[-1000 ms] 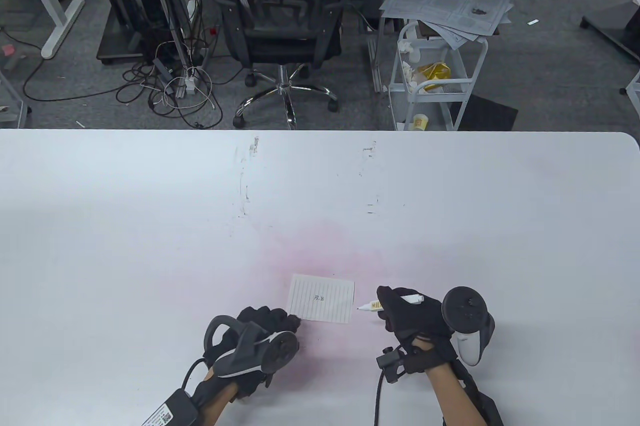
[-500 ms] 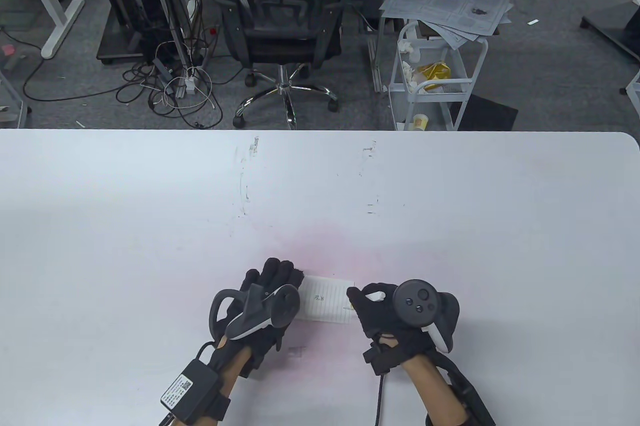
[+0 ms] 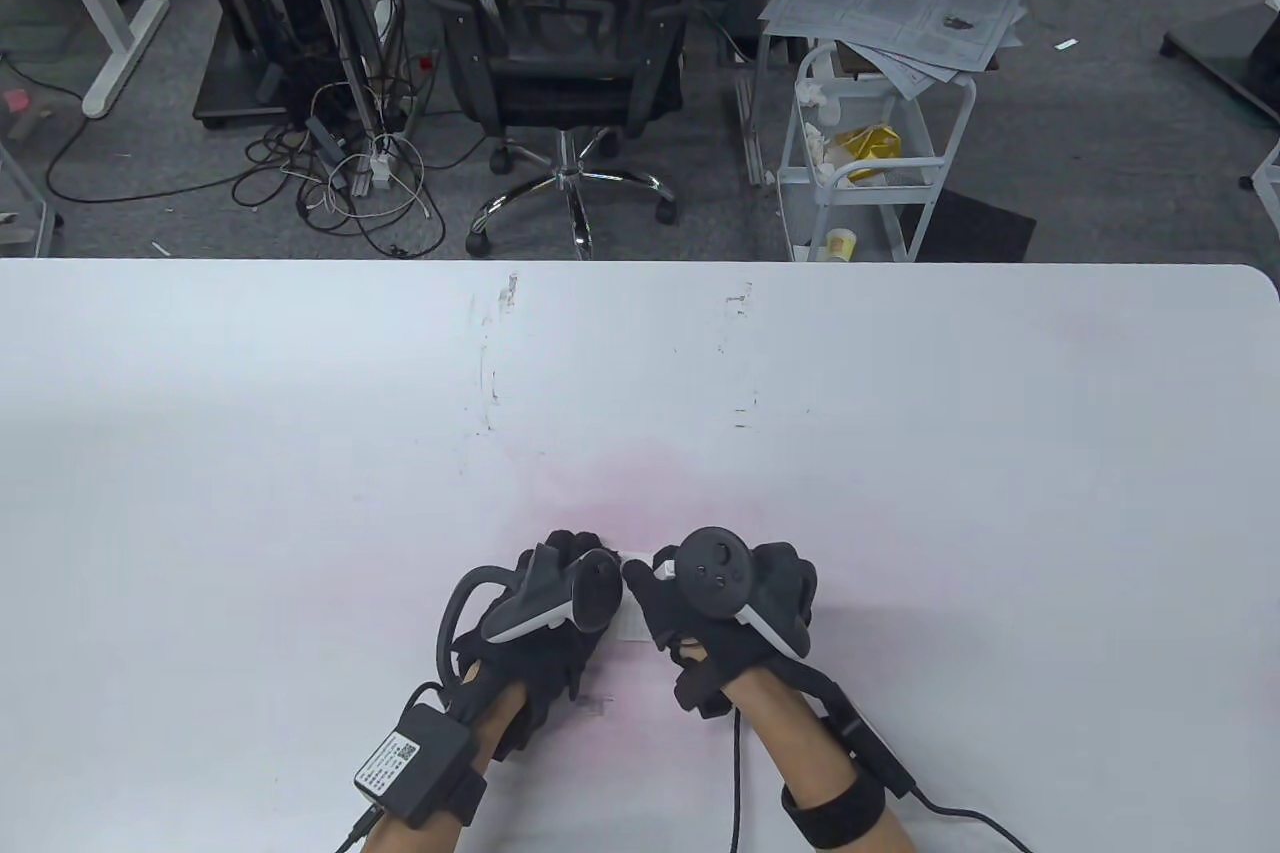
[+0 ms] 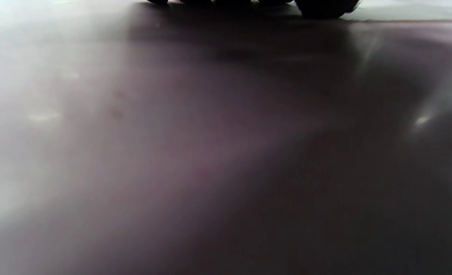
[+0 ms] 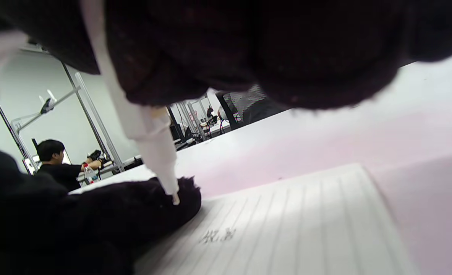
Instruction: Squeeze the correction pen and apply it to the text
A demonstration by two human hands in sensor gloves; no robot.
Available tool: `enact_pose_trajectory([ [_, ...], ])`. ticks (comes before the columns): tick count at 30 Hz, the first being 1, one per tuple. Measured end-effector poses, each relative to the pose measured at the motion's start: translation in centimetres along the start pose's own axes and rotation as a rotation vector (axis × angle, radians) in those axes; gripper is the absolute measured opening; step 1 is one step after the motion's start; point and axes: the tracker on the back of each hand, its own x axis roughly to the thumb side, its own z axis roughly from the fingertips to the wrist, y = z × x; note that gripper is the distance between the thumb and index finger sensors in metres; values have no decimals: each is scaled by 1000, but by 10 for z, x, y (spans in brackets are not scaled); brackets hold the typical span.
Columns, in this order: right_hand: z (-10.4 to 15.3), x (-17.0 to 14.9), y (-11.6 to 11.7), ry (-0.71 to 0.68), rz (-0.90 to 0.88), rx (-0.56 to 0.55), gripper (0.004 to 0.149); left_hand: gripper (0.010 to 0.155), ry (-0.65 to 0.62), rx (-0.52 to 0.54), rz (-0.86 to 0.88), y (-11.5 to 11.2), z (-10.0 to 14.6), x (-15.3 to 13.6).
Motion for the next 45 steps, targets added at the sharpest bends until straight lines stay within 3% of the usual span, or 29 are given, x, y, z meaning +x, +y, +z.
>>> enact_pose_trajectory([
  [6, -11, 2, 19, 39, 112, 55, 46, 61, -2, -14, 12, -1, 0, -1],
  [15, -12, 2, 26, 87, 155, 55, 49, 61, 0, -28, 15, -2, 0, -2],
  [25, -15, 0, 24, 78, 102, 20, 48, 61, 1, -34, 17, -2, 0, -2],
  [45, -19, 2, 27, 75, 70, 79, 46, 61, 1, -38, 15, -2, 0, -1],
])
